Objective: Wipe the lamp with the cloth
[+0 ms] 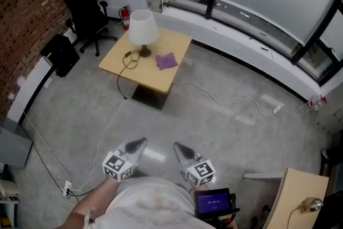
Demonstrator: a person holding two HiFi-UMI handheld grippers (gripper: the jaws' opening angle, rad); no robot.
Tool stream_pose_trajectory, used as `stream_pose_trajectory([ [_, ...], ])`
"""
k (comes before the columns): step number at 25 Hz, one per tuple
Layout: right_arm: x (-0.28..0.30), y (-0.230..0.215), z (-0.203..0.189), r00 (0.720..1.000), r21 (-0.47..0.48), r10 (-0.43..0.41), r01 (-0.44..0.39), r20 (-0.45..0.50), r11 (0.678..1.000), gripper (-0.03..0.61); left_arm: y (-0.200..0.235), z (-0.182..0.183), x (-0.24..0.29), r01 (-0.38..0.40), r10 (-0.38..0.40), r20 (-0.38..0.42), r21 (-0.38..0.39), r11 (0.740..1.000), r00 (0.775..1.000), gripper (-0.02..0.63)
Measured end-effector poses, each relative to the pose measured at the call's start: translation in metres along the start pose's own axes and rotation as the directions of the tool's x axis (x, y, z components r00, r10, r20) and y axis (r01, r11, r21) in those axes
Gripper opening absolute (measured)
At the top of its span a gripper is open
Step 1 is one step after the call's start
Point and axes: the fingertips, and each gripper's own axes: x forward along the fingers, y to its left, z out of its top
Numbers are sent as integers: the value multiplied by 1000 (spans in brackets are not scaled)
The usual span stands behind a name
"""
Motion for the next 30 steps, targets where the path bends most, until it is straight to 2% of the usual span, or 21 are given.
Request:
stream_pose_trajectory([
  [18, -18, -10, -11, 999, 12, 26, -25, -27, 1000, 14, -22, 2, -7, -65, 65, 9, 14, 998, 998, 2],
  [26, -10, -7, -14, 999, 18, 39, -39, -29, 999, 14, -9, -4, -23, -118, 118, -2, -9, 993, 993, 2],
  [30, -5, -8, -16, 998, 20, 40, -39, -41, 999, 14, -5, -6, -13, -102, 102, -3, -15, 995, 995, 2],
])
